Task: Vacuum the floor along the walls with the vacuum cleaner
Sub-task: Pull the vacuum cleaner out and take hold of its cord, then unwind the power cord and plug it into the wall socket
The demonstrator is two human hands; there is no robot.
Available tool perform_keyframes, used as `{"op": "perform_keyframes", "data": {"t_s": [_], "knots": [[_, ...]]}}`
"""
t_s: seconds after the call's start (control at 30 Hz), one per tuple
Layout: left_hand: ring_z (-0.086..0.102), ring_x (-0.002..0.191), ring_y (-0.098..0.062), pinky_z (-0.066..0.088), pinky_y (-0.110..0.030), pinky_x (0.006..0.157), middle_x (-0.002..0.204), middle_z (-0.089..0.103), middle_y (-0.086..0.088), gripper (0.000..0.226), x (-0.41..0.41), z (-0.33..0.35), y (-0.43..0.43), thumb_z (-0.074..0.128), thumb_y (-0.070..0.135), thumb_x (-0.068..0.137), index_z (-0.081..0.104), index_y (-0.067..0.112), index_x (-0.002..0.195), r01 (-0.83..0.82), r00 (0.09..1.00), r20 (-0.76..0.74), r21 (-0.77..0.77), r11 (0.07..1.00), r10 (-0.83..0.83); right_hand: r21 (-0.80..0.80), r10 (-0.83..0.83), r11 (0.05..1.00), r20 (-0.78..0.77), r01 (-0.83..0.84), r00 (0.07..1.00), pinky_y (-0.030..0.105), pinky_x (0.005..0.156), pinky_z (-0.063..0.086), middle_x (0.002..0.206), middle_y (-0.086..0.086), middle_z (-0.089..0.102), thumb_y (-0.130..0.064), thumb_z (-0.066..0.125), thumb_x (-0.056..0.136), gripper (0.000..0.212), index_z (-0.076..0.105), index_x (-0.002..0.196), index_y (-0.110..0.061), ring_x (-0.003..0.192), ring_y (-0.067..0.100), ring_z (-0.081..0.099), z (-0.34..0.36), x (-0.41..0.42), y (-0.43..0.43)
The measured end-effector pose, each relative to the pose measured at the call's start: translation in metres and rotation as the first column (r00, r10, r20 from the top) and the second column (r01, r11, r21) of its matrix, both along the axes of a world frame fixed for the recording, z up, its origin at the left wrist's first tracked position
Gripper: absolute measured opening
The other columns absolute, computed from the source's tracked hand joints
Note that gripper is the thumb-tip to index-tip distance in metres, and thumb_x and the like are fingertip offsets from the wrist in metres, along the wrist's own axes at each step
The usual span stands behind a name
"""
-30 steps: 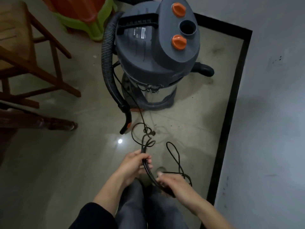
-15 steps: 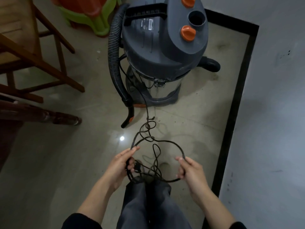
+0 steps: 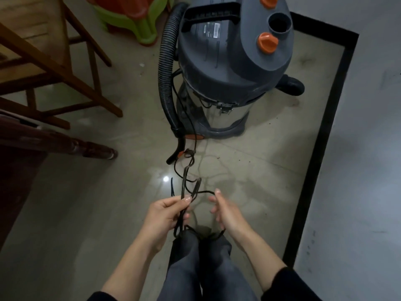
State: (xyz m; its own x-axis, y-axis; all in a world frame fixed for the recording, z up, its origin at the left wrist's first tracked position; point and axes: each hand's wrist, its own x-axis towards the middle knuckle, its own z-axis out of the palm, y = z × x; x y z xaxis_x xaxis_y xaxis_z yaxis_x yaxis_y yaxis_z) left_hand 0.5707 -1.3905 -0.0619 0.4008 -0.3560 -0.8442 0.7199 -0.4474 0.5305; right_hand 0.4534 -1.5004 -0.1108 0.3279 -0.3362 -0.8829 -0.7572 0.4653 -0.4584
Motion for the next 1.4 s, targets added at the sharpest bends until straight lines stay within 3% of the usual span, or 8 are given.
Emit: {"op": "perform_keyframes", "data": {"t_s": [0.13,0.27,0.57,0.77,0.93,1.03,1.2,1.4], "knots": [[0.054,0.052,-0.009,0.058,-0.026,0.06,0.065,0.058,-0.001,0.015,0.01,0.011,0.006,0.059,0.011,0.091,0.068,0.0,0.096,-0.127,0.988,-0.098,-0.069,0.989,0.12,-0.001,-0.226,0.974,0.027,0.227,0.974,0.018,0.049,0.036,0.082,0.001,0.058,-0.022,0.037,0.104,0.045,0.027,0.147,-0.026,0.061,0.01,0.049,-0.008,0.005,0.006],[0.058,0.054,-0.008,0.061,-0.033,0.065,0.066,0.057,0.0,0.029,0.017,0.018,-0.002,0.059,0.016,0.081,0.066,0.001,0.105,-0.231,0.957,-0.21,-0.143,0.962,0.198,0.016,-0.515,0.856,-0.048,0.517,0.856,0.021,0.06,0.043,0.074,0.006,0.064,0.007,0.048,0.091,0.026,0.056,0.115,0.001,0.069,0.018,0.059,-0.008,0.008,0.009],[0.05,0.048,-0.004,0.062,-0.035,0.063,0.068,0.048,0.001,0.019,0.027,0.027,-0.025,0.04,0.018,0.1,0.053,0.009,0.09,-0.423,0.856,-0.419,-0.236,0.875,0.302,-0.05,-0.235,0.971,-0.043,0.233,0.971,0.021,0.071,0.045,0.09,0.006,0.067,0.001,0.057,0.09,0.021,0.061,0.11,-0.005,0.087,0.017,0.06,-0.005,0.016,-0.004],[0.051,0.045,-0.006,0.061,-0.037,0.059,0.059,0.047,-0.001,0.024,0.04,0.022,-0.045,0.036,0.014,0.104,0.047,0.008,0.084,-0.677,0.703,-0.475,-0.22,0.702,0.529,-0.001,-0.524,0.85,-0.107,0.527,0.845,0.038,0.072,0.05,0.074,0.008,0.06,0.003,0.041,0.095,0.026,0.046,0.11,-0.016,0.066,0.019,0.058,-0.006,-0.011,0.005],[0.053,0.045,-0.008,0.061,-0.045,0.069,0.066,0.048,-0.004,0.024,0.037,0.02,-0.053,0.038,0.01,0.104,0.047,0.008,0.082,-0.766,0.615,-0.456,-0.156,0.623,0.643,-0.005,-0.181,0.983,0.146,0.183,0.973,0.03,0.074,0.055,0.094,0.009,0.061,0.008,0.067,0.081,0.051,0.049,0.104,-0.034,0.087,0.018,0.063,0.006,-0.009,0.01],[0.053,0.047,-0.008,0.059,-0.046,0.079,0.062,0.049,-0.002,0.027,0.035,0.022,-0.054,0.039,0.011,0.104,0.047,0.008,0.079,-0.783,0.602,-0.439,-0.161,0.6,0.667,-0.158,0.081,0.986,0.186,-0.052,0.979,0.015,0.063,0.045,0.085,0.005,0.051,-0.015,0.073,0.085,0.018,0.057,0.081,-0.024,0.067,0.0,0.051,0.013,0.009,0.018],[0.053,0.049,-0.005,0.06,-0.042,0.078,0.054,0.045,0.005,0.022,0.059,0.018,-0.029,0.052,0.019,0.098,0.044,0.016,0.078,-0.68,0.732,-0.259,-0.218,0.7,0.631,-0.31,0.526,0.818,0.062,-0.485,0.848,0.025,0.089,0.041,0.109,0.004,0.062,-0.043,0.038,0.102,0.044,0.071,0.094,-0.015,0.105,0.018,0.056,0.026,0.02,0.035],[0.039,0.043,-0.006,0.046,-0.024,0.057,0.052,0.037,0.009,0.023,0.087,0.001,0.035,0.055,0.026,0.099,0.045,0.023,0.078,-0.507,0.795,0.328,-0.105,0.856,0.511,0.009,-0.072,0.997,0.315,0.073,0.946,0.027,0.079,0.053,0.088,0.001,0.074,-0.029,0.034,0.105,0.049,0.071,0.078,-0.009,0.083,0.013,0.07,0.062,0.05,0.019]]}}
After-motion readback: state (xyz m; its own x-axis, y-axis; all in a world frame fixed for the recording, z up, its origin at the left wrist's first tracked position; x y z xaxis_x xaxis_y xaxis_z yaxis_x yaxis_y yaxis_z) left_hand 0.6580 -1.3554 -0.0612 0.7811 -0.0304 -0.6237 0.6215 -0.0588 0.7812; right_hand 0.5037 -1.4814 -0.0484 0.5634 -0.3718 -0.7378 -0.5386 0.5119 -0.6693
